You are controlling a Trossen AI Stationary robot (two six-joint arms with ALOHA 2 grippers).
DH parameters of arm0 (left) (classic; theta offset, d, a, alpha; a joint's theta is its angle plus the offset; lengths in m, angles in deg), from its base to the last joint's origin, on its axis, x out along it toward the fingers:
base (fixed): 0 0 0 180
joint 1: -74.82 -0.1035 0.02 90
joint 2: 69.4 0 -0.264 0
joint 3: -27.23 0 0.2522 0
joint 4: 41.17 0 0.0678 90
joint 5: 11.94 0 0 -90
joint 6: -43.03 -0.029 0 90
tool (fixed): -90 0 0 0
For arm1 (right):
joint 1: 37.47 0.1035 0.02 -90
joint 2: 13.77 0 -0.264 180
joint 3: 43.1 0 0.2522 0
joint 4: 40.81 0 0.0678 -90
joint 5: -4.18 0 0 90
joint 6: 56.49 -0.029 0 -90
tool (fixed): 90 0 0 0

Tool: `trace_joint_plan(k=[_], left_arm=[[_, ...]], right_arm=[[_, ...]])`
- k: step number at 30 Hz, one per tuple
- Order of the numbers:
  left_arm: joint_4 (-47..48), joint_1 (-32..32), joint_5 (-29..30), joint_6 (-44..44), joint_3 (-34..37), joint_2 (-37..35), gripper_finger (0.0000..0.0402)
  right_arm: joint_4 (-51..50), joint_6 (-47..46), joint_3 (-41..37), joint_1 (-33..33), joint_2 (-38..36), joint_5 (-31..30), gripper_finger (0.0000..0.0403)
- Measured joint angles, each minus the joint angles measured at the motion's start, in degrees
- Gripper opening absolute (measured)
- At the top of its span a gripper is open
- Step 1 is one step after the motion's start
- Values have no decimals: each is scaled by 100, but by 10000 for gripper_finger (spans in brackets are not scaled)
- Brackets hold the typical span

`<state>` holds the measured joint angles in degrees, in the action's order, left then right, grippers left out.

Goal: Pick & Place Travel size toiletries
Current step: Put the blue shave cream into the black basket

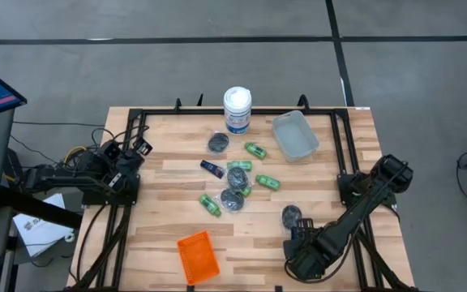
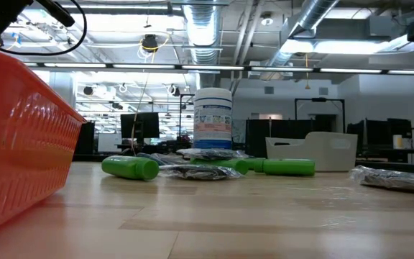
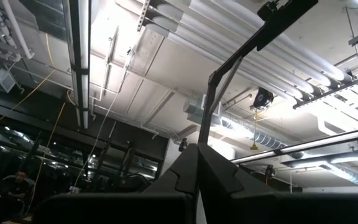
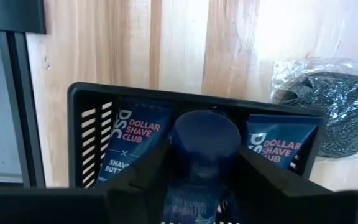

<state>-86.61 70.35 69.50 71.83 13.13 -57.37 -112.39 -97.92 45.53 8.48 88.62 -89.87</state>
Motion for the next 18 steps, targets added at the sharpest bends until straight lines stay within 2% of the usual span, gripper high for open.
trace_joint_plan(k=[12, 18], left_arm=[[-4, 0, -4, 1, 0, 1, 1], [-26, 0, -4, 2, 0, 2, 1]], right_arm=[[19, -250, 2, -41, 4, 288, 182], [4, -769, 10, -99, 1, 1152, 182]])
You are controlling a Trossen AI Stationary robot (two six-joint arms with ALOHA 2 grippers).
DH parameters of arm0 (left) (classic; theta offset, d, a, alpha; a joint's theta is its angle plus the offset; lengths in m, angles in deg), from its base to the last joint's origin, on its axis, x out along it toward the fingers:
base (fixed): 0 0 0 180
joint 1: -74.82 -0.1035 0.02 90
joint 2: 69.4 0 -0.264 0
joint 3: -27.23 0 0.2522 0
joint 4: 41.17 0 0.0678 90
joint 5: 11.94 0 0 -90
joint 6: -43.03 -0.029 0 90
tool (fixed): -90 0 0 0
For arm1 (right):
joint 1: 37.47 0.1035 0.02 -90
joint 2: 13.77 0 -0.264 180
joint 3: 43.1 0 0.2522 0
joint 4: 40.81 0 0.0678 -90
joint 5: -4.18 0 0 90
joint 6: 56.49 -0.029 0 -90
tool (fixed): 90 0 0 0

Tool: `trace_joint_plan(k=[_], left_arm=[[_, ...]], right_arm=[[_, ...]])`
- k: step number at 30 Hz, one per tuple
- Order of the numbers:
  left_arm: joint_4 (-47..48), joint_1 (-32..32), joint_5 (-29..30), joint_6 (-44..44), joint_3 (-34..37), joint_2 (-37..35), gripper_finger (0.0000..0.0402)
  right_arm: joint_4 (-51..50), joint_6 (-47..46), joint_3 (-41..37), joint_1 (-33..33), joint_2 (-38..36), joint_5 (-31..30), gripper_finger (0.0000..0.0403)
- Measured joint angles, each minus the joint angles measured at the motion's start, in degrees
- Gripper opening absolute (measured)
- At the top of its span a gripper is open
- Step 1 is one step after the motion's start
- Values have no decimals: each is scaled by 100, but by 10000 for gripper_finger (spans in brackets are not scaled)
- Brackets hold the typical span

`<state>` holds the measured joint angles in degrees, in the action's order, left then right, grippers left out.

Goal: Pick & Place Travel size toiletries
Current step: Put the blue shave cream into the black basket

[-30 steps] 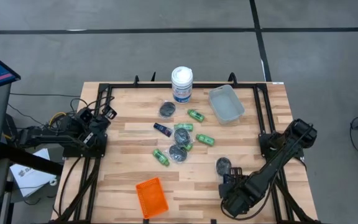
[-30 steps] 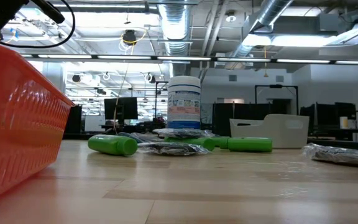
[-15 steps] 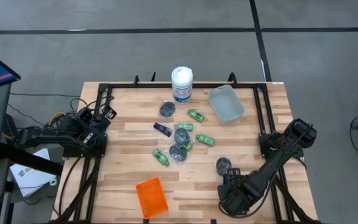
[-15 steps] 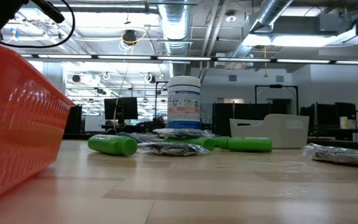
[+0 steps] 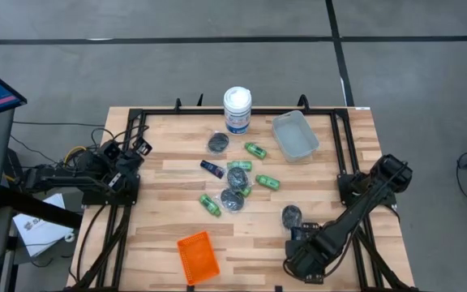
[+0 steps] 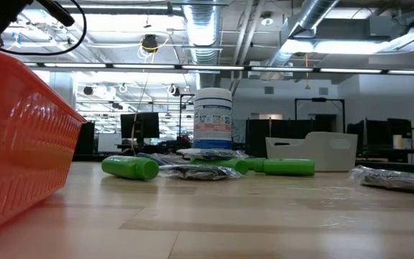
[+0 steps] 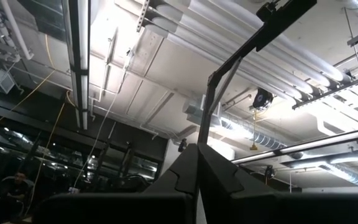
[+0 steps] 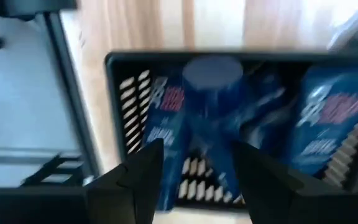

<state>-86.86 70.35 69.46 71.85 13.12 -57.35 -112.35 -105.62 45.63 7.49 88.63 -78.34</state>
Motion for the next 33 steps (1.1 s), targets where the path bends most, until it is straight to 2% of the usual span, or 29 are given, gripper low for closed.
trace_joint_plan(k=[4, 8, 10, 13, 18, 20, 22, 26, 33], left_arm=[[-25, 0, 0, 0, -1, 0, 1], [-37, 2, -2, 19, -2, 0, 1], [-53, 1, -2, 39, 0, 0, 1], [-76, 2, -2, 45, -1, 0, 1], [-105, 0, -6, 59, 0, 0, 1], [-107, 0, -24, 61, -1, 0, 1], [-107, 0, -24, 61, 0, -2, 1], [-110, 0, -59, 63, 0, -1, 1], [-111, 2, -232, 439, 0, -2, 1]], right_arm=[[-247, -192, 261, -118, -3, 379, 179], [-1055, -46, 830, -309, -11, 361, 178], [-1559, 86, 1165, -450, -14, 132, 179], [-1951, 512, 1677, -751, -19, -783, 179], [-1668, 1065, 2257, -1561, -20, -3306, 178], [-1398, 1166, 2355, -2035, -25, -3730, 178], [-963, 1443, 2361, -2559, -25, -3622, 181], [65, 2238, 2364, -3448, 127, -3040, 200], [1602, 3409, 2355, -4360, 992, -2405, 268]])
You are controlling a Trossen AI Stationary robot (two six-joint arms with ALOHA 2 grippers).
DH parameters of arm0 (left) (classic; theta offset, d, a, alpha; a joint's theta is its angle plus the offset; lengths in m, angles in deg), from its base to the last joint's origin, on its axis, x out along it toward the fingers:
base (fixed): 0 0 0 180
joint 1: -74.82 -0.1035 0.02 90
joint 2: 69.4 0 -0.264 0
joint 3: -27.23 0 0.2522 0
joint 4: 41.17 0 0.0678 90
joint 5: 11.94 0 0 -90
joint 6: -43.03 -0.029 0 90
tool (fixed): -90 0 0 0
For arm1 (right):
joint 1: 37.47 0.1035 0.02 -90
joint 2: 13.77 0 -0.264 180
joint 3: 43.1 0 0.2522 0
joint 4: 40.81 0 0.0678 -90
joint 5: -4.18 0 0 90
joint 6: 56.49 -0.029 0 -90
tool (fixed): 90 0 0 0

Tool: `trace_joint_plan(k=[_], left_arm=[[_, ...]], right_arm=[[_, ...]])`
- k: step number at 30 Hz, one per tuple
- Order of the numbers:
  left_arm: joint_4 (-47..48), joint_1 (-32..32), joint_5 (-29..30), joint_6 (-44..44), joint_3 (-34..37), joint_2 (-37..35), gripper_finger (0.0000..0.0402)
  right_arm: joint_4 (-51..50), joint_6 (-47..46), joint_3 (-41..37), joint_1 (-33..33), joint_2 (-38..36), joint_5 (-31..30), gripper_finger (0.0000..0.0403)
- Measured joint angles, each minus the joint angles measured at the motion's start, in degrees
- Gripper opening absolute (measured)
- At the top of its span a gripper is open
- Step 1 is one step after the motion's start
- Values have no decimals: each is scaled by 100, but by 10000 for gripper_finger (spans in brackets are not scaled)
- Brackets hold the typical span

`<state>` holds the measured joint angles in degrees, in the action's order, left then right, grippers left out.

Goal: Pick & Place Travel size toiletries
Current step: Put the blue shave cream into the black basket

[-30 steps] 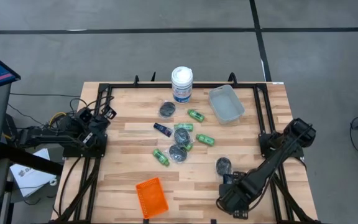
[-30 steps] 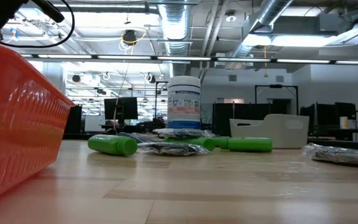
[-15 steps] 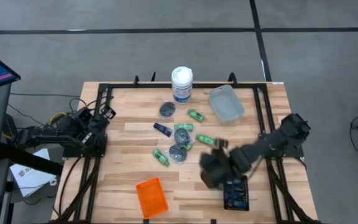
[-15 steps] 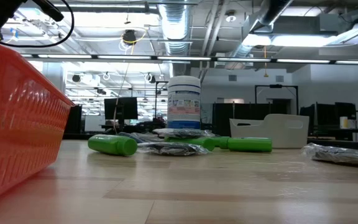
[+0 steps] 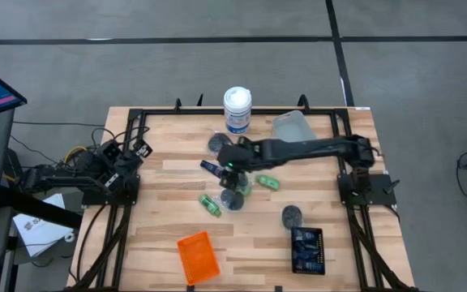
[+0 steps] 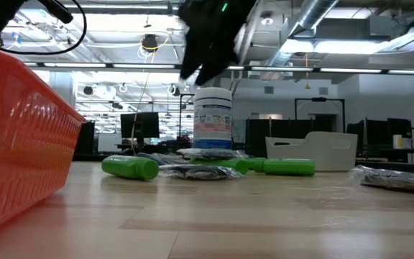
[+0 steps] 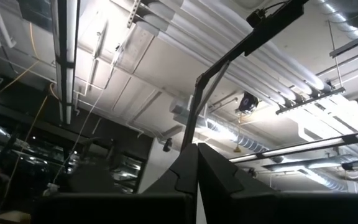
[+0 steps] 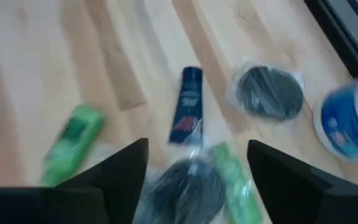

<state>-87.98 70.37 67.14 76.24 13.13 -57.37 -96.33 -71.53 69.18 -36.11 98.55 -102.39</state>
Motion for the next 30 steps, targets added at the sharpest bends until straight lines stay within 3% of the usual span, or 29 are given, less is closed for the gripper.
trace_joint_plan(k=[10, 19, 26, 30], left_arm=[[0, -2, 2, 23, 0, 0, 1], [4, -2, 7, 16, 0, 0, 1], [6, 0, 7, 20, -2, 0, 1], [8, -1, -61, 23, 0, 0, 1]], right_arm=[[1149, 410, 66, -448, 1043, 28, 286], [873, 646, 1031, -520, 2061, 139, 286], [-204, 746, 2153, -546, 2852, 177, 286], [-493, 755, 2371, -589, 3001, 177, 286]])
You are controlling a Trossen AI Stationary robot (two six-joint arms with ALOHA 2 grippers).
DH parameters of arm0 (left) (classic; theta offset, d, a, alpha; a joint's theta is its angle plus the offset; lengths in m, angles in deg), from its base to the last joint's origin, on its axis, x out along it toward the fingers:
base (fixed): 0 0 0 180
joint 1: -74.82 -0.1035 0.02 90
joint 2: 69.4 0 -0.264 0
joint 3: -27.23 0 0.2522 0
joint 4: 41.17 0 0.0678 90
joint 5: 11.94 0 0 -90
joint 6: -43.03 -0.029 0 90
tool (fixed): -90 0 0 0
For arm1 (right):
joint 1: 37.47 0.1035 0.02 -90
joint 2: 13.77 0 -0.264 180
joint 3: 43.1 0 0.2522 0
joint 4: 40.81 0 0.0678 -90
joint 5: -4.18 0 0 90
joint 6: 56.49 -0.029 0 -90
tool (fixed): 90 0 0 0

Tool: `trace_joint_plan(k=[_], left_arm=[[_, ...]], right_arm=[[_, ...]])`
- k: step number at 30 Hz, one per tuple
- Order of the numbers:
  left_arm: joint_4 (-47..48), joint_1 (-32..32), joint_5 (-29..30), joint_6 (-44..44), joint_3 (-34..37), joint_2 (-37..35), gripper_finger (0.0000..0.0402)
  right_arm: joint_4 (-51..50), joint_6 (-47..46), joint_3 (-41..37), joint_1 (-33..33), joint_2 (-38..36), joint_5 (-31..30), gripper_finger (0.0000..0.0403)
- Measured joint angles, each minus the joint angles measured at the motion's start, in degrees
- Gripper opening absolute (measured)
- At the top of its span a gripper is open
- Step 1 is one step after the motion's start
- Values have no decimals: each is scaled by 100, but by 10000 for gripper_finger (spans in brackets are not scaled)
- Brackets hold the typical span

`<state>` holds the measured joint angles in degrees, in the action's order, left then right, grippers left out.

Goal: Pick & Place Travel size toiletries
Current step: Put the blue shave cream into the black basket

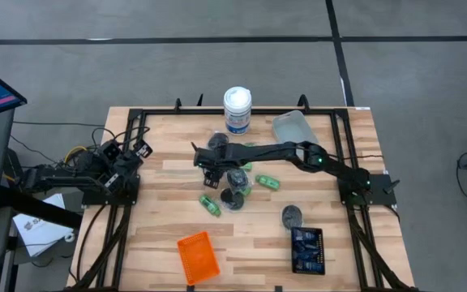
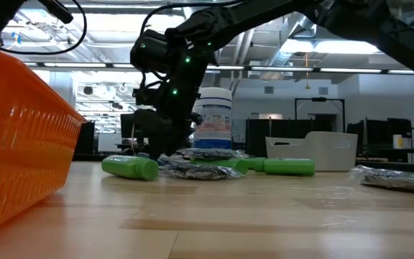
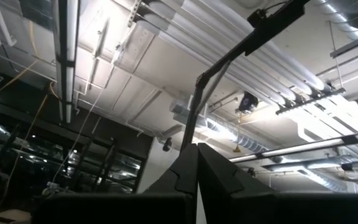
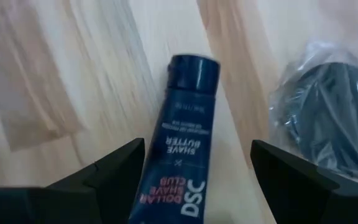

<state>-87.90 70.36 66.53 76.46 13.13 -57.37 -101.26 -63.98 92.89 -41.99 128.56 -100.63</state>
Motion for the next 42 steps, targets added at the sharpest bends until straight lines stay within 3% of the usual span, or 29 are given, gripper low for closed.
trace_joint_plan(k=[18, 21, 31, 36, 42], left_arm=[[-48, -1, -188, 4, 0, 0, 1], [-48, -1, -188, 4, -1, 0, 1], [-48, -1, -188, 9, -1, 0, 1], [-50, -1, -188, 9, 0, 0, 1], [-55, 0, -188, 11, 0, 0, 1]], right_arm=[[-114, -109, -128, -187, 86, 621, 276], [-132, -109, -127, -199, 97, 780, 248], [-82, 43, -129, -222, 81, 896, 88], [-106, 295, -145, -184, -6, 878, 60], [-502, 361, -165, -134, -530, 881, 54]])
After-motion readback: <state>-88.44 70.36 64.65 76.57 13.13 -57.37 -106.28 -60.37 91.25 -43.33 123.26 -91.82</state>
